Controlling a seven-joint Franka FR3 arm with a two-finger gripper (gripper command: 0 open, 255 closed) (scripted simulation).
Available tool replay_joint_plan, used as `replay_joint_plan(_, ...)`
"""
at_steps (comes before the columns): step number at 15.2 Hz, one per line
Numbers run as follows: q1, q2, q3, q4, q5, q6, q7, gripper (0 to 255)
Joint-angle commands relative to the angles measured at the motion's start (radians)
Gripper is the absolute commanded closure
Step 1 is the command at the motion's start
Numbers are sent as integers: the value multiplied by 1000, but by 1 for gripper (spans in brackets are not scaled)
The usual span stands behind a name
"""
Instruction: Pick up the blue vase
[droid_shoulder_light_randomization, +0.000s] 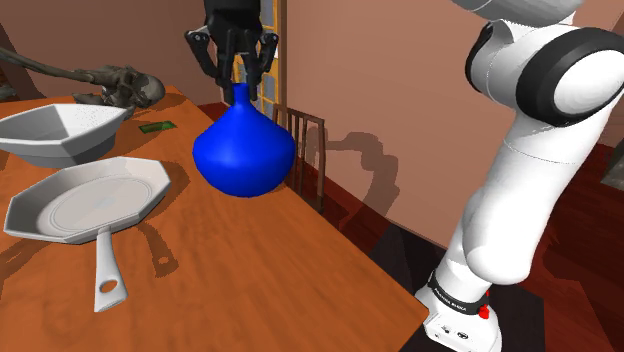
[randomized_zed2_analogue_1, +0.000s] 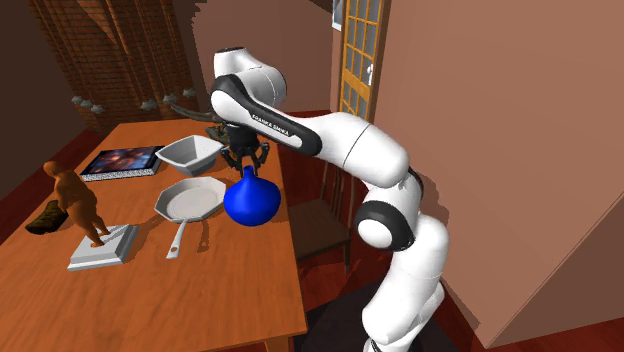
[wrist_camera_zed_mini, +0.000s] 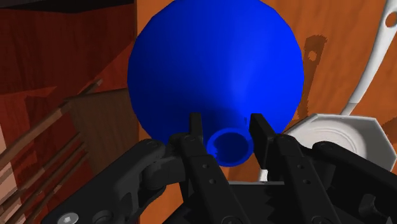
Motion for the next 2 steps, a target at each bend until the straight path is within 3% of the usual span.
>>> replay_joint_plan(1, 5, 21, 4, 44, -10, -25, 6, 255)
replay_joint_plan(2, 5, 21, 4, 44, -10, -25, 6, 255)
